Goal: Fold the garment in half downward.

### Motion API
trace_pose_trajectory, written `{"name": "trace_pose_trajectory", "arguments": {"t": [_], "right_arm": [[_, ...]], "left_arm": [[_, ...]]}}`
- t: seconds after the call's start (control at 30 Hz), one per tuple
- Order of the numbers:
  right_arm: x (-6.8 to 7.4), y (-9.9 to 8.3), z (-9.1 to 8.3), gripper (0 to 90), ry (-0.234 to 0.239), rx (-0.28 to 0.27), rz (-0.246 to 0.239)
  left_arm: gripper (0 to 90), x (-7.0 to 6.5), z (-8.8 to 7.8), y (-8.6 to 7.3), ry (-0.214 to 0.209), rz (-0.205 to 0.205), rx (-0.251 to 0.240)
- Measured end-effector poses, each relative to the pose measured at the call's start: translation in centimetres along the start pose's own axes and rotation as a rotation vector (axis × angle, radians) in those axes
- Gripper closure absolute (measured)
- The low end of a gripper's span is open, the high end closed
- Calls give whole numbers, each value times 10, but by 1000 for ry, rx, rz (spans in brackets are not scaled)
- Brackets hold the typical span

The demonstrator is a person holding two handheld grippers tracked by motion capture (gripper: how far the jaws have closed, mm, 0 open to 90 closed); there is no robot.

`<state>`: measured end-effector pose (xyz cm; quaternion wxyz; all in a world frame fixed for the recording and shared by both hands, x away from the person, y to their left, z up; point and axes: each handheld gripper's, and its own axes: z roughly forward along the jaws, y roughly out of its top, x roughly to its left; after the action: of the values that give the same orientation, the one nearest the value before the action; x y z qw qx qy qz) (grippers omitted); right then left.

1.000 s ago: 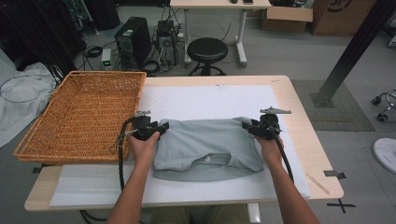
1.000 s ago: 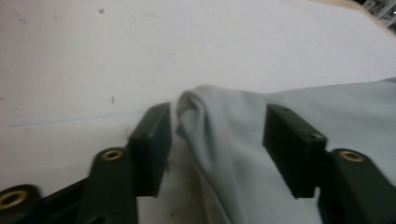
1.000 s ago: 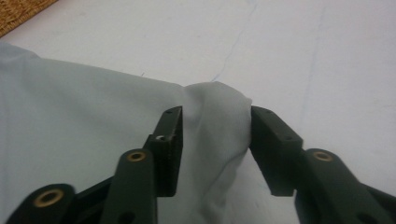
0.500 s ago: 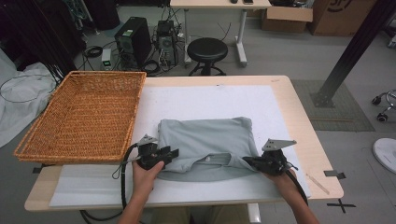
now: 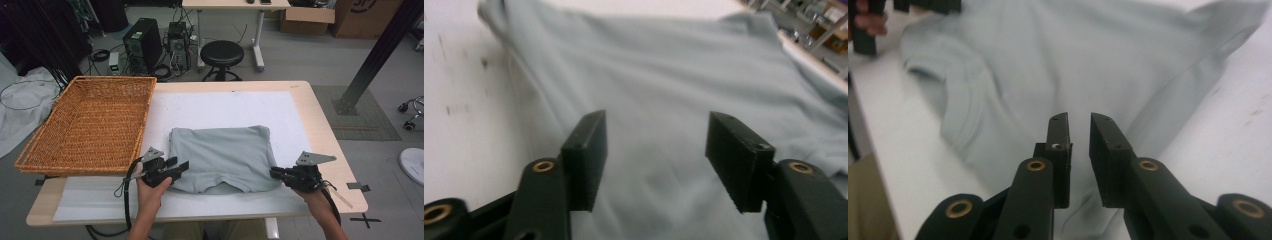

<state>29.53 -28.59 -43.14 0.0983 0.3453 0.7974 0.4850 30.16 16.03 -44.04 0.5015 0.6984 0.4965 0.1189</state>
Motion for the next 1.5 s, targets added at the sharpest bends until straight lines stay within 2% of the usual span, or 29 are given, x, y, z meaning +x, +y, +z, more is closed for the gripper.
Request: {"name": "trace_pose_trajectory", "arguments": {"t": [0.07, 0.1, 0.23, 0.3, 0.4, 0.47, 0.6, 0.73, 0.9, 1.13, 1.33, 1.5], "right_arm": [[-3, 4, 2, 651, -34, -31, 15], [-5, 6, 2, 566, -59, -50, 20], [-16, 13, 3, 380, -157, -132, 83], [-20, 17, 3, 306, -205, -162, 119], [-23, 24, 2, 188, -276, -187, 144], [-25, 28, 2, 165, -308, -179, 144], [-30, 30, 4, 151, -330, -165, 158], [-30, 30, 6, 148, -360, -145, 144], [-28, 25, 3, 149, -360, -148, 176], [-27, 22, 1, 154, -360, -136, 167], [-25, 21, 2, 155, -353, -140, 163], [-25, 22, -1, 150, -354, -155, 159]], "left_arm": [[336, -1, 1, 6, -2, 17, -26], [328, -2, 1, 9, -2, 27, -37], [207, -5, 2, 21, 17, 70, -92], [190, -6, 2, 26, 24, 89, -105], [184, -6, 3, 33, 34, 98, -122], [185, -5, 3, 37, 51, 107, -129], [198, 0, 5, 41, 88, 126, -143], [211, 4, 4, 47, 83, 129, -146], [188, 8, 2, 52, 66, 115, -144], [186, 10, 2, 56, 64, 101, -143], [188, 13, 5, 54, 74, 101, -118], [188, 11, 5, 55, 70, 106, -129]]}}
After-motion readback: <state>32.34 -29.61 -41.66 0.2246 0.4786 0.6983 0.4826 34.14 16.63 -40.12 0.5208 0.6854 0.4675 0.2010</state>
